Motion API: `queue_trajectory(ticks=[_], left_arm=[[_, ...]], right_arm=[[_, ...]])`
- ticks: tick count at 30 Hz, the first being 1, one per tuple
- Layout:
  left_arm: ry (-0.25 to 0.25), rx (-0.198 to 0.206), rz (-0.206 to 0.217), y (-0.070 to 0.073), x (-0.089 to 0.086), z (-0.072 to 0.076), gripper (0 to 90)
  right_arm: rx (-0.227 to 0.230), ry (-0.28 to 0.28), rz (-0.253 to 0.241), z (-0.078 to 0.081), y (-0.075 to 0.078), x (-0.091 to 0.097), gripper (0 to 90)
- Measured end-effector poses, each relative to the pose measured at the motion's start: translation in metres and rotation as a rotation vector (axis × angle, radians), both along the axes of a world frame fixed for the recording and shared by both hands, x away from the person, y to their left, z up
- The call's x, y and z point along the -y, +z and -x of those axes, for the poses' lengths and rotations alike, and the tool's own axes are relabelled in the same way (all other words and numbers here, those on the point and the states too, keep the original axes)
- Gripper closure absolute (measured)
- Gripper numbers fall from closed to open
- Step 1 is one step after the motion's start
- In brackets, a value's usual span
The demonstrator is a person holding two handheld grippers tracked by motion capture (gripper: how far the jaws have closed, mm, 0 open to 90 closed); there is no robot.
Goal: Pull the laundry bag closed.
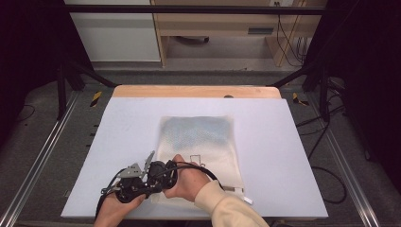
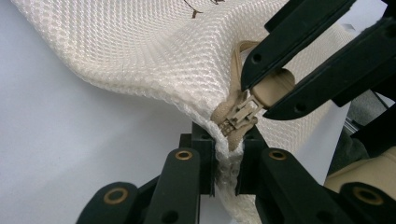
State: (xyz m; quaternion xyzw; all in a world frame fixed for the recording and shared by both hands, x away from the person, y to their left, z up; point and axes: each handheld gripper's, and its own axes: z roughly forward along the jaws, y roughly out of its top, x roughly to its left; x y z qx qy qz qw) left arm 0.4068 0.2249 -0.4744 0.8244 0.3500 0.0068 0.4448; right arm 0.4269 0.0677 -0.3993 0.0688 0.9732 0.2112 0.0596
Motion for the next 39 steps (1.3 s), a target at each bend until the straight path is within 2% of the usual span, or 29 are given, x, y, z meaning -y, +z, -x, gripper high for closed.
queue_trajectory(ticks=[6,19,20,31,39], left_arm=[[-0.001,0.010,0.002,0.001,-0.001,0.000,81.6],[-0.010,0.012,-0.002,0.002,-0.001,0.000,81.5],[-0.004,0.008,0.009,0.002,-0.001,0.000,81.6],[-0.011,0.017,0.000,0.003,-0.003,0.000,81.6],[-0.006,0.020,0.007,0.003,-0.002,0.001,81.5]], right_arm=[[0.004,0.000,0.003,0.001,0.004,-0.001,82.0],[0.003,0.001,0.012,-0.001,0.000,0.001,82.1],[0.000,-0.002,0.010,-0.001,0.000,0.002,82.1],[-0.014,-0.025,0.015,-0.003,-0.003,0.010,82.0],[-0.021,-0.032,-0.012,-0.003,-0.005,0.016,82.0]])
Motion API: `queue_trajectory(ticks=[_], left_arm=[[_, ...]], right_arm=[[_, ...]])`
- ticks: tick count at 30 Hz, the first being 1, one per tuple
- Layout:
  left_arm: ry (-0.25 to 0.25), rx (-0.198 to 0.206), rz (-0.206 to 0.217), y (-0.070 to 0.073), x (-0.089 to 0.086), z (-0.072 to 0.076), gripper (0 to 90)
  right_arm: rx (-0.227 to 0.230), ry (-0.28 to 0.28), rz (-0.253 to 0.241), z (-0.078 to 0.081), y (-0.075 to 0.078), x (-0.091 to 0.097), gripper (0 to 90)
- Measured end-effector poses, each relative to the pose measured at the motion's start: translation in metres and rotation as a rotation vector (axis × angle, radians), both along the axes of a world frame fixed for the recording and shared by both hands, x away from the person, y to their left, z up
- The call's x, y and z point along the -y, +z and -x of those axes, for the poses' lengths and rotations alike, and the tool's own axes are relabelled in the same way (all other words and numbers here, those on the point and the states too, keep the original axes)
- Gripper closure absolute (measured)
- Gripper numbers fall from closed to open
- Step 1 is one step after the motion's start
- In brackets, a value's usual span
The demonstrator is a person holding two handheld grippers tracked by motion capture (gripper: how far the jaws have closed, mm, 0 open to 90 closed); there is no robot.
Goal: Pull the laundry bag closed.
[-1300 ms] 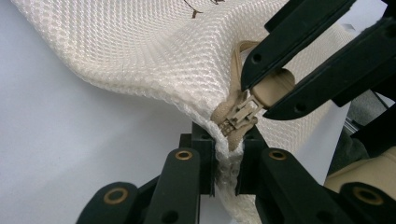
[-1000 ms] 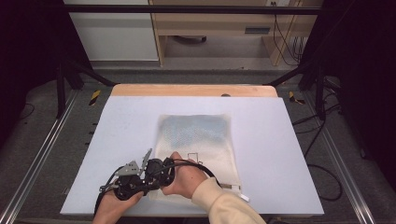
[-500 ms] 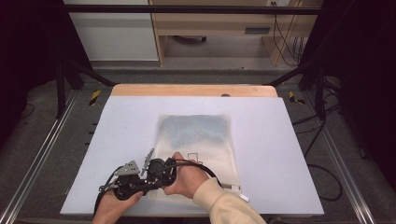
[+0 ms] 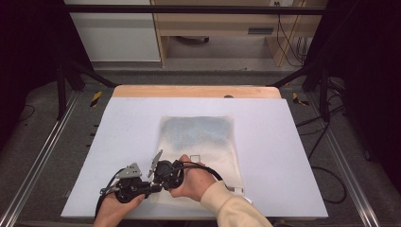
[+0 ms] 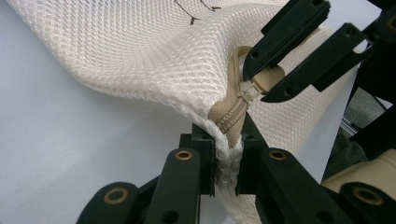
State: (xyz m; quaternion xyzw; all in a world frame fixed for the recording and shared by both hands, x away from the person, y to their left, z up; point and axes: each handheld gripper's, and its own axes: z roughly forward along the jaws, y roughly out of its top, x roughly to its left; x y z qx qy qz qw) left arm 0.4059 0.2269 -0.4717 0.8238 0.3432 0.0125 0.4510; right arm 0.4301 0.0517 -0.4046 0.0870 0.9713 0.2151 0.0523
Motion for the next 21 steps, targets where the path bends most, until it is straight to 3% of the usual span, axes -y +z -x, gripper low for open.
queue_trajectory(ticks=[9,21], left_arm=[[-0.006,0.001,-0.007,-0.0012,0.0007,0.0014,81.5],[0.010,0.012,0.016,-0.0002,0.0004,0.0018,81.4]], right_arm=[[-0.002,0.003,-0.018,0.0006,-0.0008,0.0031,82.0],[0.004,0.020,-0.046,-0.0009,0.0044,0.0064,82.0]])
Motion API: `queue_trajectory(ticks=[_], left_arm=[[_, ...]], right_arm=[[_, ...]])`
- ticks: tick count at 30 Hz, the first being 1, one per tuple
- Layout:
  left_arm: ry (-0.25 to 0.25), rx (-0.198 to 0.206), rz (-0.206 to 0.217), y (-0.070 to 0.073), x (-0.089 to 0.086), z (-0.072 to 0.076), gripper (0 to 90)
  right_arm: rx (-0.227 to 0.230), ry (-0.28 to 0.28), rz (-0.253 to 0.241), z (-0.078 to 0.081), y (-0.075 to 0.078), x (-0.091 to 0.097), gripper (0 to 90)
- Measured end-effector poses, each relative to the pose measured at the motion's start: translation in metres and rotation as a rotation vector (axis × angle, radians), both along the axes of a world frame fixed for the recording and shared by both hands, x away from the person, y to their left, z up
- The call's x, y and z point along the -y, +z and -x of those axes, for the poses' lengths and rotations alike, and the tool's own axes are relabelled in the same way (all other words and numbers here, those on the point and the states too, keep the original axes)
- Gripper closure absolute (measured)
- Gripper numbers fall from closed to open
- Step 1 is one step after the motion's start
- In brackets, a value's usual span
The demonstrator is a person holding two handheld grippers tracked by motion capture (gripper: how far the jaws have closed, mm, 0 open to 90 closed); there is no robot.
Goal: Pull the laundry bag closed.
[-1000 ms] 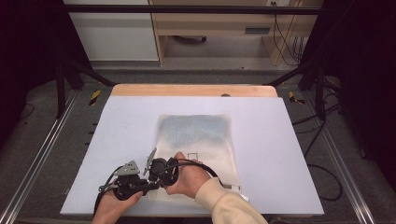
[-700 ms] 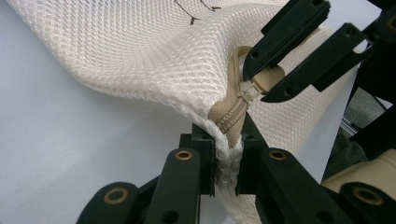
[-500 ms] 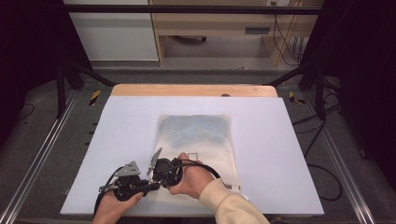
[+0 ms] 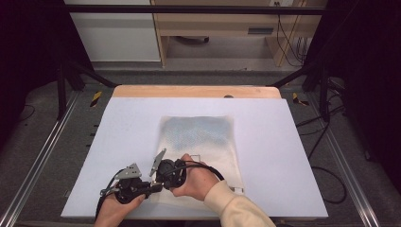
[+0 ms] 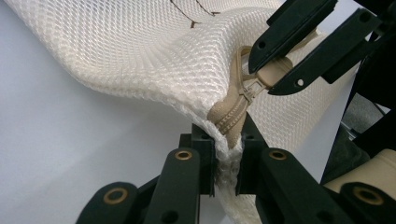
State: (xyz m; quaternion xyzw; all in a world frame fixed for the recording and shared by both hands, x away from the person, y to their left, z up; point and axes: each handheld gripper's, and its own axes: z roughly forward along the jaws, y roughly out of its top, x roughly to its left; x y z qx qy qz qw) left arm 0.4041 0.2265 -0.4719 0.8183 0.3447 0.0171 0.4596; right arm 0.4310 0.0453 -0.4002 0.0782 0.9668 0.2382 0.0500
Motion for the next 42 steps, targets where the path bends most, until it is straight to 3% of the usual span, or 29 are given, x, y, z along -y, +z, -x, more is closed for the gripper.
queue_trajectory(ticks=[7,17,23,42], left_arm=[[0.008,0.005,0.013,0.002,0.000,0.001,81.5],[0.004,0.004,0.004,0.001,0.001,0.001,81.5],[0.005,0.011,-0.001,0.002,0.001,0.003,81.4],[0.001,0.028,0.023,0.005,0.000,0.007,81.4]], right_arm=[[0.026,-0.002,0.003,0.003,0.001,0.001,82.0],[0.004,-0.030,-0.019,0.002,-0.005,0.005,82.0],[0.013,-0.019,-0.022,0.002,-0.004,0.006,82.0],[0.027,-0.071,-0.021,0.009,-0.003,0.015,82.0]])
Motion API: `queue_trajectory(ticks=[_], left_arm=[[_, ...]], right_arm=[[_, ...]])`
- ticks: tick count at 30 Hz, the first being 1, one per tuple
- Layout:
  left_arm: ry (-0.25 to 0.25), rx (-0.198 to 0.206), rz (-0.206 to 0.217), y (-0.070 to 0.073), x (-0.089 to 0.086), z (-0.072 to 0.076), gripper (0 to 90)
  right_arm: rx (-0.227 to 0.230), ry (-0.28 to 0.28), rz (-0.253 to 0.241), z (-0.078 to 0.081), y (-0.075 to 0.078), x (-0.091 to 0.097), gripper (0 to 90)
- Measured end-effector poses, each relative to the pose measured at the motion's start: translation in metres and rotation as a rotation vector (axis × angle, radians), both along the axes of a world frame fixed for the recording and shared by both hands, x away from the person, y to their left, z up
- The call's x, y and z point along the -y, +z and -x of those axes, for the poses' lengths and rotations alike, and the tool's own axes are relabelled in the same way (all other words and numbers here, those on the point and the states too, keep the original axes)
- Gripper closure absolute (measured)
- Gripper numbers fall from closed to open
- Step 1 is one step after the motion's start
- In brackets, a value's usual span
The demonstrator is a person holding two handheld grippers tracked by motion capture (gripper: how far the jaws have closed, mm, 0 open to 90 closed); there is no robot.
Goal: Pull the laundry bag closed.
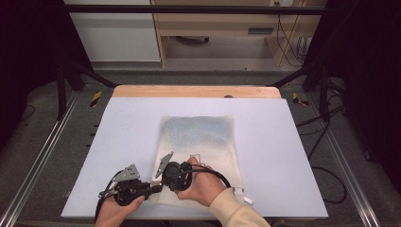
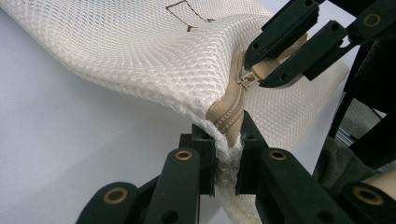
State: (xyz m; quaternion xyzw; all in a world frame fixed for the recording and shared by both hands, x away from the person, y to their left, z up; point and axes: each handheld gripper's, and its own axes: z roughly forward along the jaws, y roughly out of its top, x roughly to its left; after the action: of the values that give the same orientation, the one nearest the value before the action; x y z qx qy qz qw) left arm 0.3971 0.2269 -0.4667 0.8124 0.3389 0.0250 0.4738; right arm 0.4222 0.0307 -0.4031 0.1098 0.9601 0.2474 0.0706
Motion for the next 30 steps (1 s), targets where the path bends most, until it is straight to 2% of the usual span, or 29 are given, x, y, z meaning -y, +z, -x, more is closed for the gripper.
queue_trajectory(ticks=[9,12,17,23,26,30], left_arm=[[-0.011,0.005,0.010,0.001,0.001,0.000,81.4],[-0.010,0.003,0.021,0.002,-0.001,0.000,81.4],[-0.010,-0.001,0.018,0.002,-0.002,-0.001,81.4],[-0.009,0.009,0.010,0.002,0.000,0.000,81.3],[0.000,0.005,0.026,0.002,-0.002,0.001,81.2],[0.003,0.006,0.019,0.002,-0.001,0.003,81.1]], right_arm=[[0.013,-0.019,0.001,0.003,0.003,0.004,82.0],[0.011,-0.015,-0.007,0.003,0.004,0.005,82.0],[0.009,0.008,-0.019,0.001,0.002,0.008,82.1],[0.010,0.003,-0.028,0.000,0.001,0.018,82.0],[0.021,-0.008,-0.022,0.001,0.003,0.026,82.0],[0.020,-0.030,-0.027,0.002,0.005,0.036,82.0]])
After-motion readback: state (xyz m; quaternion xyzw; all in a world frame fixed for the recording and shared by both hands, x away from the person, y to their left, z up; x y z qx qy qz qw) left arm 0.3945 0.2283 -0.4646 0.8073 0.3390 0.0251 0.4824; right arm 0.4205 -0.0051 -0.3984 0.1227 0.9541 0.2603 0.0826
